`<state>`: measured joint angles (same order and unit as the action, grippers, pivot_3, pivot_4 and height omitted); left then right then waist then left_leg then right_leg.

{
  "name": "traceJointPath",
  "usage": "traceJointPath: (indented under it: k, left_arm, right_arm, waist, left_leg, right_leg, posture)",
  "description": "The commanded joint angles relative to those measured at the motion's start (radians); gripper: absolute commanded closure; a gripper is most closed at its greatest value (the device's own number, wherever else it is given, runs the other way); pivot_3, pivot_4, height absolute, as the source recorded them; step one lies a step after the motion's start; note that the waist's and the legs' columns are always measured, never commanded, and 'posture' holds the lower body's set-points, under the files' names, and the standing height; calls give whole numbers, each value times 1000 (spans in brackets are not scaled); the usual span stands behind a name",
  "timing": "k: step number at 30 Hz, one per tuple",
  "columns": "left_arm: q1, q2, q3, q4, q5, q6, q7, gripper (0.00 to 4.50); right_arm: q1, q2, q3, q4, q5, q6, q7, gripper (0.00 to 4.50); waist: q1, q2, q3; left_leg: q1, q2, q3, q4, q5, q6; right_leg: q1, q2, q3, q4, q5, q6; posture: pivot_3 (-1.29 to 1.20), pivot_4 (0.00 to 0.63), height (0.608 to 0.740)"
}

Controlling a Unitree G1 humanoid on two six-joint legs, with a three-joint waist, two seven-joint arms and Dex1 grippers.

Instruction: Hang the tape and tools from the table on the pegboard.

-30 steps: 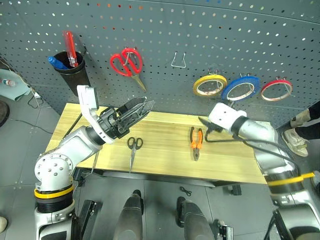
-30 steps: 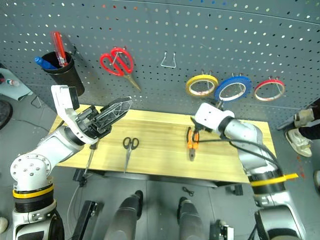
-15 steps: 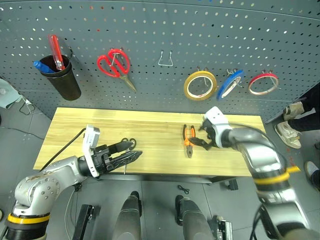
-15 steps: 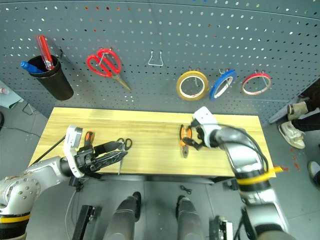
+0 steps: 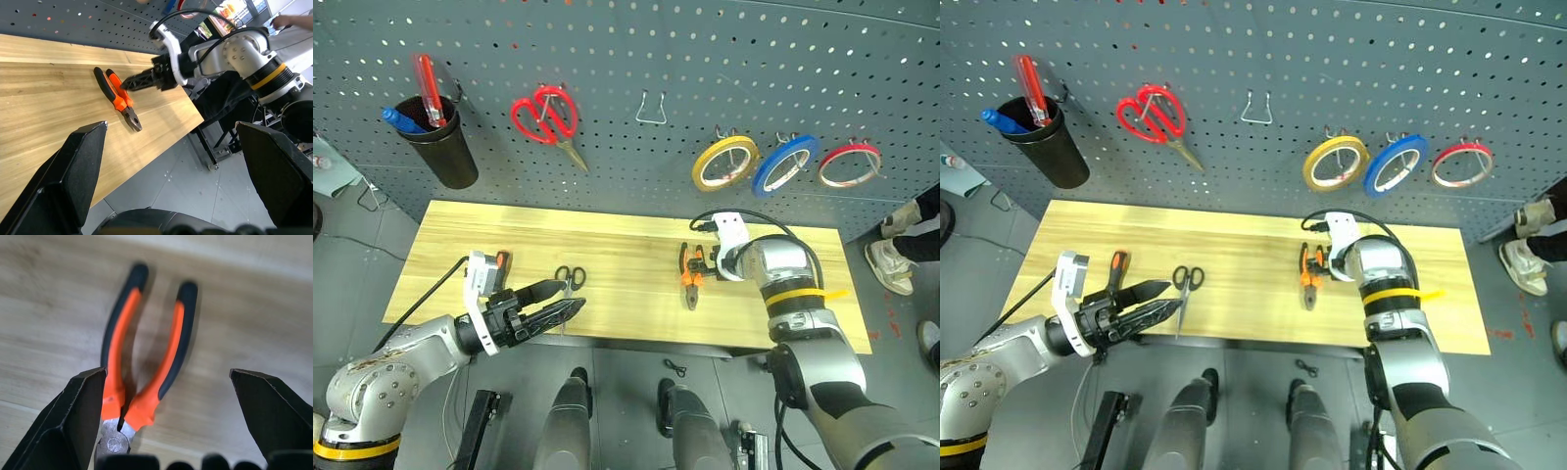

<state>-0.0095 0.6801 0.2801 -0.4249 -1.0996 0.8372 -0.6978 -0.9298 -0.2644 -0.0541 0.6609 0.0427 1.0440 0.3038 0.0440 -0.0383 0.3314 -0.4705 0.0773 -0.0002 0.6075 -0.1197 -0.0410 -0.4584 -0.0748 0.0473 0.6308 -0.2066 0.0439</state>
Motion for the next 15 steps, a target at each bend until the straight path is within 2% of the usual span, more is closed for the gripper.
traceJointPath:
  k: [1, 8, 15]
  left_arm:
    - [13, -5, 21, -49, -28, 3, 15, 0]
    - [23, -14, 20, -66, -36, 1, 40, 0]
    - [15, -8, 40, -83, -89, 18, 79, 0]
  right_arm:
    - [-35, 9, -23, 36, 12, -33, -29, 29]
    - [-54, 10, -16, 143, 1, -111, -64, 29]
    - [-71, 35, -14, 235, 11, -171, -68, 29]
  waist:
    - [-3, 1, 5]
    - [-3, 4, 20]
    - [-2, 2, 28]
  left_leg:
    - [0, 0, 0, 0, 0, 0]
    - [0, 0, 0, 0, 0, 0]
    - [0, 0, 0, 0, 0, 0]
  right_leg:
    - [0, 0, 0, 0, 0, 0]
    - [0, 0, 0, 0, -4, 1]
    - [0, 0, 0, -1, -5, 4]
  posture:
    - [182, 403, 740]
    - [193, 417, 740]
    - [228, 431, 740]
